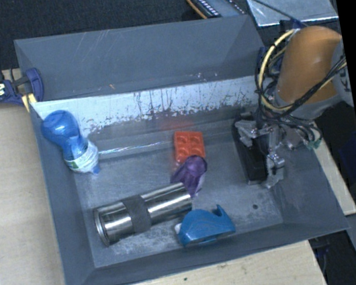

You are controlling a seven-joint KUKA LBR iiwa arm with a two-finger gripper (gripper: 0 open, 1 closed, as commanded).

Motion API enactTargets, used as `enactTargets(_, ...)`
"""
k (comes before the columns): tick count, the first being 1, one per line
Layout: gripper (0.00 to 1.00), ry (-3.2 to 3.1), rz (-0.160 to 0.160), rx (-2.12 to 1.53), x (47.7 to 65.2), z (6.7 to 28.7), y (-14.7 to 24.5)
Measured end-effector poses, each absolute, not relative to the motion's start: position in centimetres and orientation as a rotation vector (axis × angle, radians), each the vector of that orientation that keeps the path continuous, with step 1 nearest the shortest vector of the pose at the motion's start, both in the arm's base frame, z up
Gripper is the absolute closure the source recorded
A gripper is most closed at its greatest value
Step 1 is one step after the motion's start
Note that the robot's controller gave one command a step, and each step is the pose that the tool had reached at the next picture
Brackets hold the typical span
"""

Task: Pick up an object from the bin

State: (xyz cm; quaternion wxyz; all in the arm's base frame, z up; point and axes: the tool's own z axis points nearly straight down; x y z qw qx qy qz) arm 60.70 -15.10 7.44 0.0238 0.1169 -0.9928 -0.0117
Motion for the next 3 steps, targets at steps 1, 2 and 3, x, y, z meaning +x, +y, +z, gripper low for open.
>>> enactTargets(1,1.0,-3.02,-0.043,0.362,61.71,7.01,-14.0)
enactTargets(2,1.0,-3.02,-0.043,0.362,61.71,7.0,-14.0)
enactTargets(3,1.0,-3.015,-0.047,0.269,61.48,7.04,-14.97)
